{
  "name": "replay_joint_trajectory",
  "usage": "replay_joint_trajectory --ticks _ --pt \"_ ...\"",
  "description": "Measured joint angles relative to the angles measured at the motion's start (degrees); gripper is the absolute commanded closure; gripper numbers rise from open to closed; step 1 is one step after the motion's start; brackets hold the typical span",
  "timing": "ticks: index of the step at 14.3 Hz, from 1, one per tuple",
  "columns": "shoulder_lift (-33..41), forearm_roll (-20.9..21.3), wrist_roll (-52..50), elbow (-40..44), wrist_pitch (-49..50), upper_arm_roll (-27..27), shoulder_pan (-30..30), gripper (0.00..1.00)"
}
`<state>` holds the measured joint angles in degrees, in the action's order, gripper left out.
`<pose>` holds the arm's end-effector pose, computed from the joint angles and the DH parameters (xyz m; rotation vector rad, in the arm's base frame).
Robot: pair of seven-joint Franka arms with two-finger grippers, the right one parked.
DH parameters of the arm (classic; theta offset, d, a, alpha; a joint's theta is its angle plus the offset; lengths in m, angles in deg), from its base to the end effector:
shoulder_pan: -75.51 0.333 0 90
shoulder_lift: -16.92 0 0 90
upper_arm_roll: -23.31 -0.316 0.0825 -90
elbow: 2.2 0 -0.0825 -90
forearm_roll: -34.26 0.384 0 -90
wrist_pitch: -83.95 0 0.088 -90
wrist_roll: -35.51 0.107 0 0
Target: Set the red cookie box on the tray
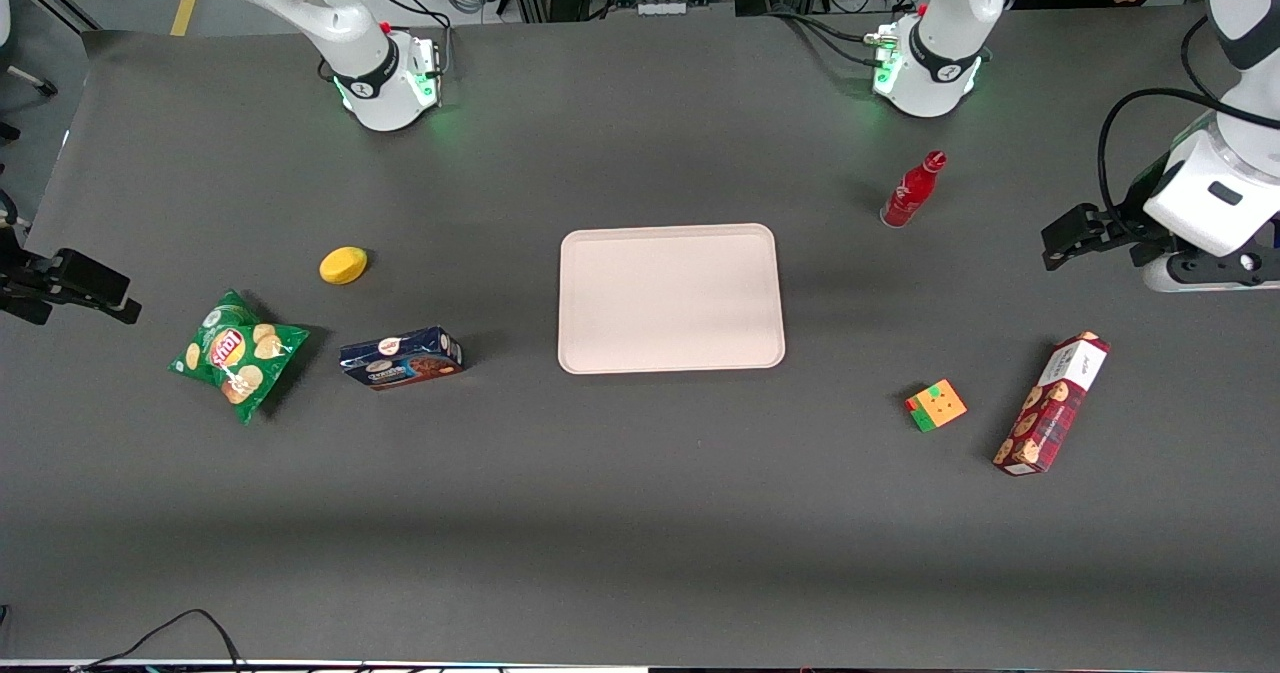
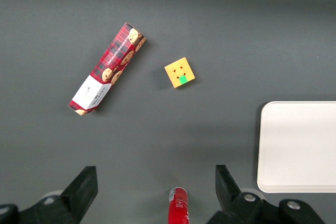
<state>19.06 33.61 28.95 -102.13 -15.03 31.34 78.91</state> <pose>0.5506 -0.0469 0.5762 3.1330 0.0554 0.0309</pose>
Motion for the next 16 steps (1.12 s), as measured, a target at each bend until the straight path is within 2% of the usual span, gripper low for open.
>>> replay_joint_trajectory --ticks 11,16 --pt "-0.77 0.01 0.05 1.55 2.81 0.23 -0.02 0.00" --pt "-0.80 2.74 4.68 1.55 4.06 -0.43 0.17 0.00"
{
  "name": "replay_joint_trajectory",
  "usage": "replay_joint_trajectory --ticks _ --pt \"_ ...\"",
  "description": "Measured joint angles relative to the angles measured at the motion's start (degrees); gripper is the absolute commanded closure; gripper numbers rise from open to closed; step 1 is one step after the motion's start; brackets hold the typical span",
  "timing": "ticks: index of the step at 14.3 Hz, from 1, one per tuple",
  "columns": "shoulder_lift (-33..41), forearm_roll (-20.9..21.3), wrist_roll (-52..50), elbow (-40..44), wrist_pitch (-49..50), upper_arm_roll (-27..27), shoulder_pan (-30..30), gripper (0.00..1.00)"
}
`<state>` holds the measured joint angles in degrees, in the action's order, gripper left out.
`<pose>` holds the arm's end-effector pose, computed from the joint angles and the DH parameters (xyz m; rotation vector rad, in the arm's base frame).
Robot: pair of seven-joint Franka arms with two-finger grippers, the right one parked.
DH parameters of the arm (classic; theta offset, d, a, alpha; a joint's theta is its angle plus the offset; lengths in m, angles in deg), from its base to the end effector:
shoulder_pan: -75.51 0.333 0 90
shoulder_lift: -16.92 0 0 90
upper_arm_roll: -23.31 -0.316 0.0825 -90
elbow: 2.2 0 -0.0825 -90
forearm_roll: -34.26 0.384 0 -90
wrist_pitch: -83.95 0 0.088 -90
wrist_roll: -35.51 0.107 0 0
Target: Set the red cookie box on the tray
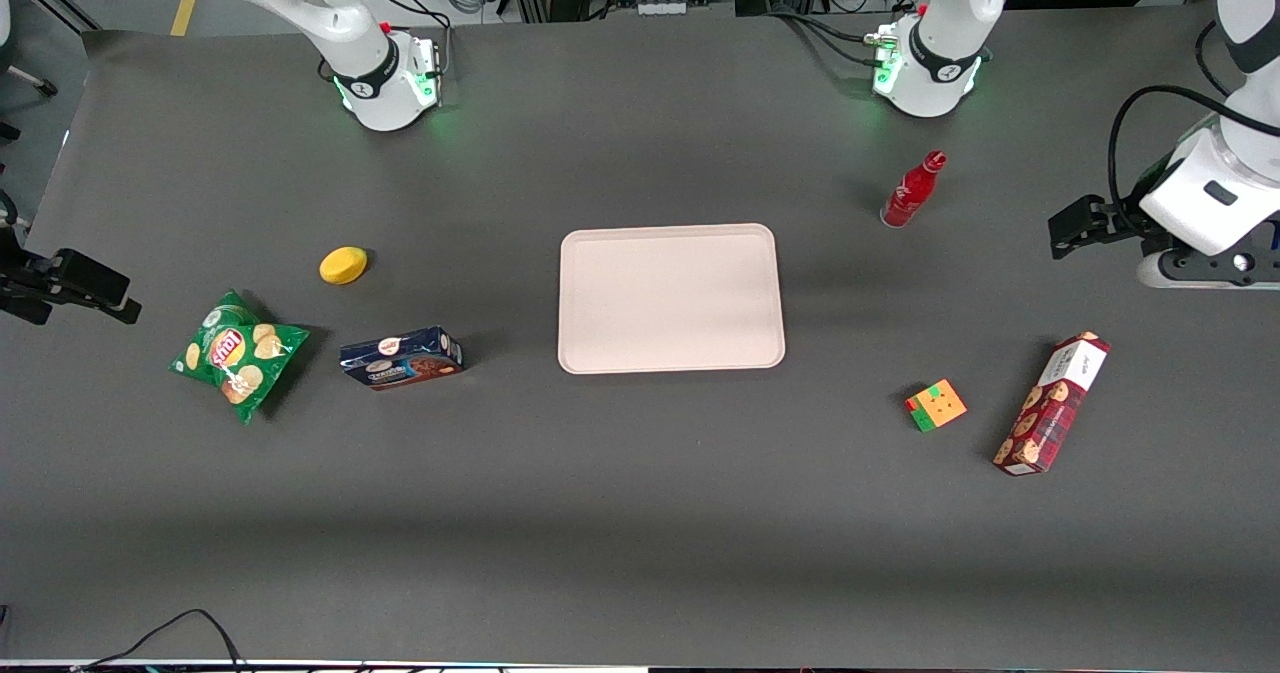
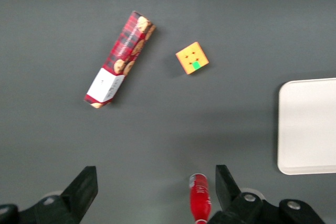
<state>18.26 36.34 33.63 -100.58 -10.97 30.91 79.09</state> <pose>0.5492 -0.0357 0.5754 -3.0994 0.0636 0.0545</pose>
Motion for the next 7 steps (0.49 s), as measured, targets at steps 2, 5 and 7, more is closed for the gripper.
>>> replay_joint_trajectory --ticks 2,5,7 --pt "-0.27 1.29 4.54 0.00 -0.03 -1.50 0.48 0.00" --pt "-2.18 1.96 16.39 0.00 -1.59 -5.34 1.09 0.00" --pt "-4.41 1.90 26.96 0.00 -4.72 -7.54 1.38 0.00"
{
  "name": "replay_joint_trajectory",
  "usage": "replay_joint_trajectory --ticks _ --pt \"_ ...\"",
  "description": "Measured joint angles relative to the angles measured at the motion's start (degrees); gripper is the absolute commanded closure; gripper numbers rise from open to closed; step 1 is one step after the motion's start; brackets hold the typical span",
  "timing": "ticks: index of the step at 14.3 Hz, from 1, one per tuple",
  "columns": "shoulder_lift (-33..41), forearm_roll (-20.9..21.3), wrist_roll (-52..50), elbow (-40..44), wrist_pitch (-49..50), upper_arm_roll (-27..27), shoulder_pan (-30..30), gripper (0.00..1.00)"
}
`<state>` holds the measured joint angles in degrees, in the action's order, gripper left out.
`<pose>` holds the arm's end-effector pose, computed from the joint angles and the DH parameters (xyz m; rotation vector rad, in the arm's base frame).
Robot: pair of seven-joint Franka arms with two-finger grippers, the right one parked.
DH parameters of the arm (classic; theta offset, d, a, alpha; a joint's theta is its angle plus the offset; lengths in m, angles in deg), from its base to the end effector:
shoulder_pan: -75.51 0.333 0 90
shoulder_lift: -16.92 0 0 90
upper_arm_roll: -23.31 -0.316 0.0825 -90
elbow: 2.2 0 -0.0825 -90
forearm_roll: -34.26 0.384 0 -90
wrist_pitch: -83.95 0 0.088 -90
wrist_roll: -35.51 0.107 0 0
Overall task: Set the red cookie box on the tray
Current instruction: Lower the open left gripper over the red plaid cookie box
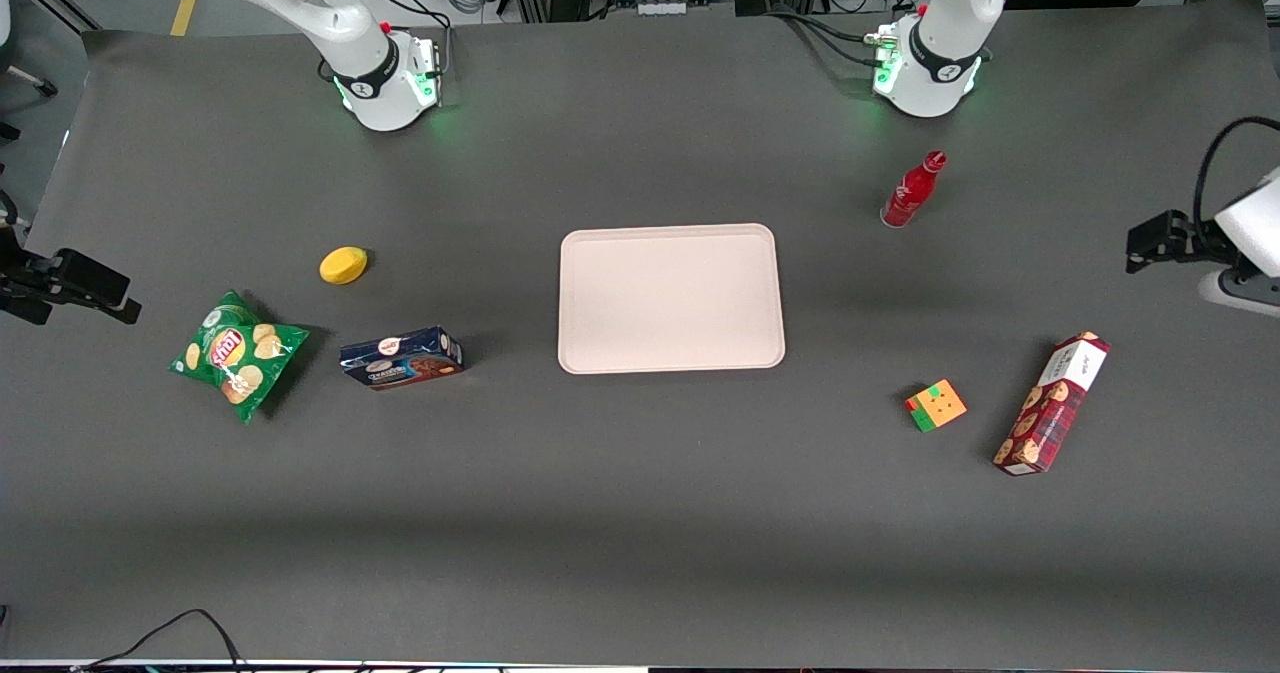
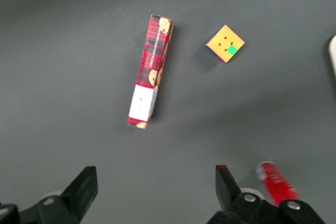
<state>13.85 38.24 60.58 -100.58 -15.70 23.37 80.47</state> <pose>0.5740 0.0555 0.5393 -3.0318 0.5591 0.0740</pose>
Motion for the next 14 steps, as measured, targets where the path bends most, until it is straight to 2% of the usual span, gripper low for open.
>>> replay_joint_trajectory --ticks 6,14 --pt "-7.35 -0.35 14.24 0.01 -8.20 -0.41 -0.05 0.00" --pt "-19.38 -2.34 19.68 0.04 -21.67 -0.65 1.50 0.00"
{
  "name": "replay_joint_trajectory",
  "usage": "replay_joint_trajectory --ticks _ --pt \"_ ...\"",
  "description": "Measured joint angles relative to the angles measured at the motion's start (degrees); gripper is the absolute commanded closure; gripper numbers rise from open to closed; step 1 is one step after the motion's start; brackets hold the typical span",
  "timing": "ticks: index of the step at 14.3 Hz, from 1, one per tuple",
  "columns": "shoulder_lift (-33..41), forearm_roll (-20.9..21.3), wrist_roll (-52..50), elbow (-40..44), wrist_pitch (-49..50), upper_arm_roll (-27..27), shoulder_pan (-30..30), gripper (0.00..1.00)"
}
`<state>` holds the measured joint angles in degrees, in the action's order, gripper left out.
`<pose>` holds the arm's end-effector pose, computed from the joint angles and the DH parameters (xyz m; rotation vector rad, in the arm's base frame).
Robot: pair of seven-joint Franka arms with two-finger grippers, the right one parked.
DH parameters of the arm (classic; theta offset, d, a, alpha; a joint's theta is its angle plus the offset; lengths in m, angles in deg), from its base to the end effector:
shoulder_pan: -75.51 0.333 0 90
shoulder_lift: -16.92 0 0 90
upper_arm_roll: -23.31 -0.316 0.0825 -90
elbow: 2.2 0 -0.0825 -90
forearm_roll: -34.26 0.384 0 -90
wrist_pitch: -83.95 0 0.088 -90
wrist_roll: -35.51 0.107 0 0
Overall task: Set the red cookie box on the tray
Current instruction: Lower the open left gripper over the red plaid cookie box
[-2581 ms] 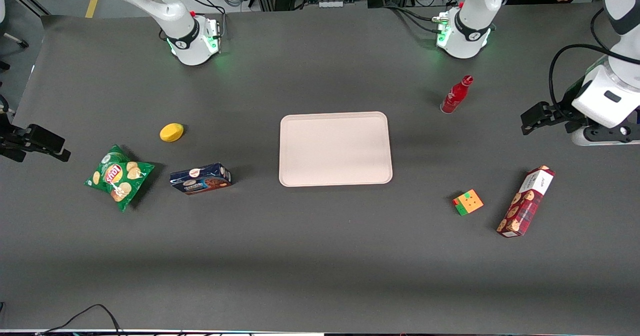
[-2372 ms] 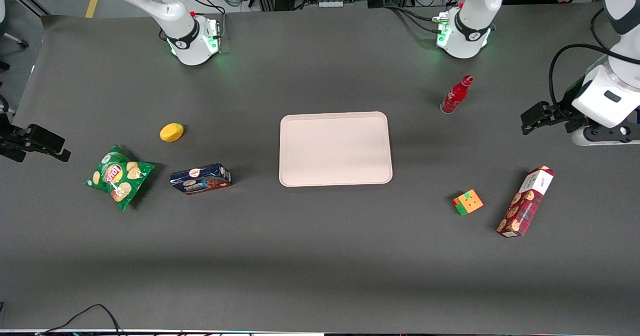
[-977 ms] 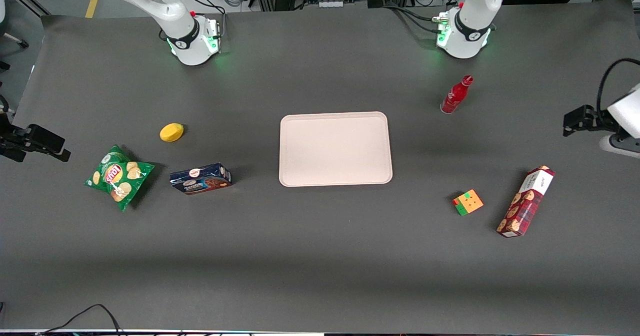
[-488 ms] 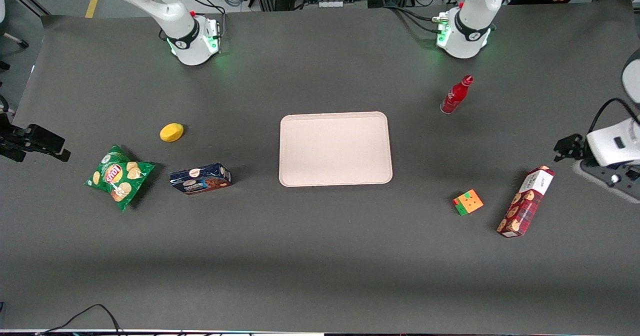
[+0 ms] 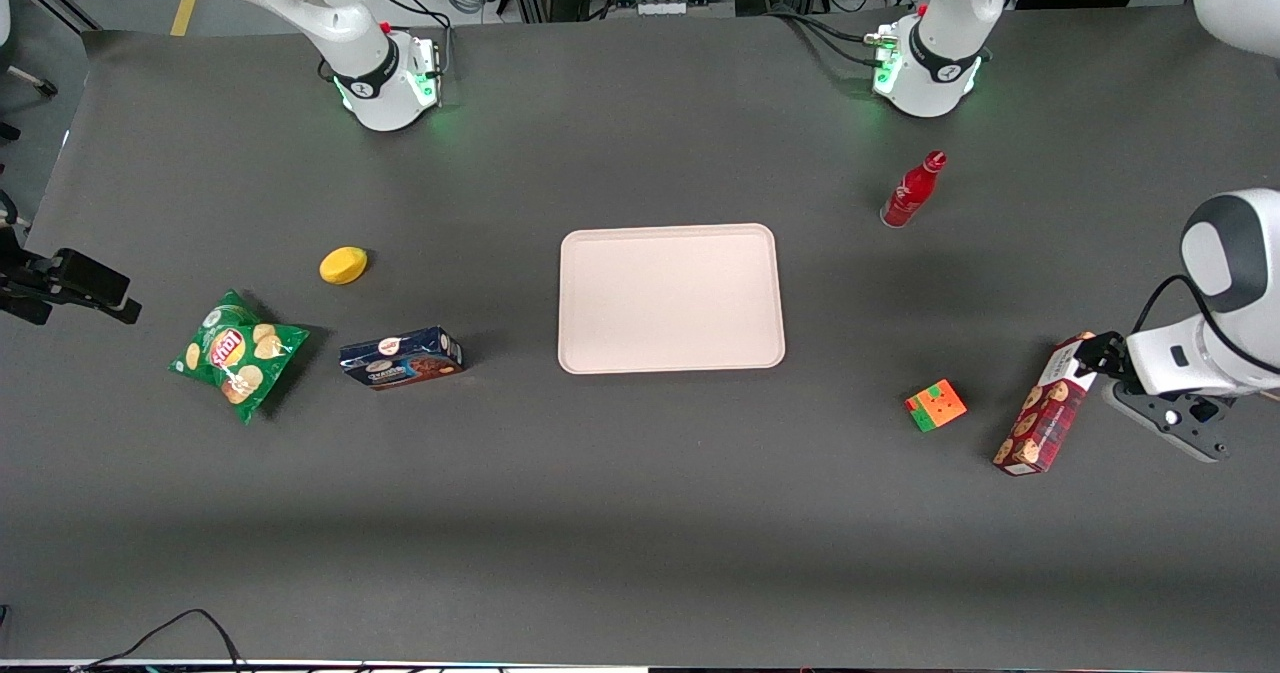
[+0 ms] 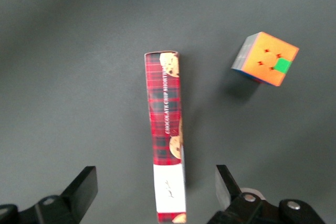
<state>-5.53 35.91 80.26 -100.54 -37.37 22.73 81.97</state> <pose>0.6530 0.0813 0.3617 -2.9369 1.0287 0.0064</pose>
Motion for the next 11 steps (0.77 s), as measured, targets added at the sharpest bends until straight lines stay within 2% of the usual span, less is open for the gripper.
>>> replay_joint_trajectory --ticks 6,11 --pt "-4.80 -3.33 2.91 -0.90 -4.28 -0.06 1.46 0.00" --pt "-5.92 -4.71 2.94 -6.61 -10.89 -0.02 1.46 0.00"
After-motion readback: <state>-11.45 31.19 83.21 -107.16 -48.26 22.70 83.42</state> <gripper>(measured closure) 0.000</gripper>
